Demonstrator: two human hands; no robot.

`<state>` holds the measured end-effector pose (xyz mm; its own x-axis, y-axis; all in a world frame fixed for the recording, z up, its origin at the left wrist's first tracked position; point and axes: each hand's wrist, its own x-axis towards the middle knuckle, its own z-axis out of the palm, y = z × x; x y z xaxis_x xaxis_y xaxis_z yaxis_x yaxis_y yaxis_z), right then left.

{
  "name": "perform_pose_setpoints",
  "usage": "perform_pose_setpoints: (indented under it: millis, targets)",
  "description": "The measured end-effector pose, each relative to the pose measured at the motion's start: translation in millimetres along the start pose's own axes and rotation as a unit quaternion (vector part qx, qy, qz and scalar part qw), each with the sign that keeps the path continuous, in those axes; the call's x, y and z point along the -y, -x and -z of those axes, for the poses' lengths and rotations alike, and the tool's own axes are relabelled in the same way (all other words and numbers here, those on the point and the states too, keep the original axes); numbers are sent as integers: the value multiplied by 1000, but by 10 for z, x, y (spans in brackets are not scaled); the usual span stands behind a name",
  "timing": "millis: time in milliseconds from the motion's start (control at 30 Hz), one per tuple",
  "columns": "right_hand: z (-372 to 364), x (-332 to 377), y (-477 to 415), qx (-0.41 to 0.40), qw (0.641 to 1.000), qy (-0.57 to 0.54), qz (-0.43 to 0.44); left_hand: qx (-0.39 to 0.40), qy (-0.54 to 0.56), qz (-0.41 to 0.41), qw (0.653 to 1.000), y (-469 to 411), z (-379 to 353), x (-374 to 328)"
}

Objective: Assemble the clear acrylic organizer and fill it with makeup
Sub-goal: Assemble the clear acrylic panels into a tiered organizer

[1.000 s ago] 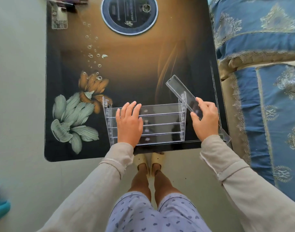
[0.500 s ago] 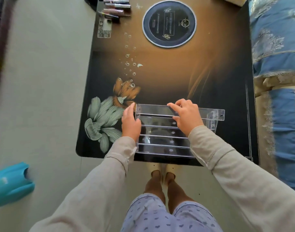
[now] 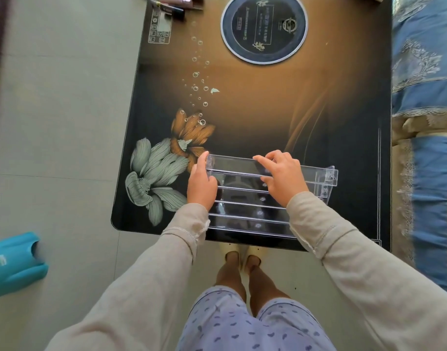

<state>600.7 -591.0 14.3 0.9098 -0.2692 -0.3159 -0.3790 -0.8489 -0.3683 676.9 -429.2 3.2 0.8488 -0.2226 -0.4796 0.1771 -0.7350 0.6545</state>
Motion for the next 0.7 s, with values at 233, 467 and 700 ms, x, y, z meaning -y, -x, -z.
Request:
perform_pose_setpoints:
  millis: [233, 467, 700]
  targets:
    - [-39, 9, -18, 7, 1000, 14, -4, 3, -53, -28, 998, -4, -8, 23]
    - [-84, 14, -49, 5, 999, 37, -9, 32, -320, -79, 944, 25, -63, 75]
    - [-110, 13, -62, -2, 999, 41, -7, 41, -346, -72, 934, -11, -106, 69]
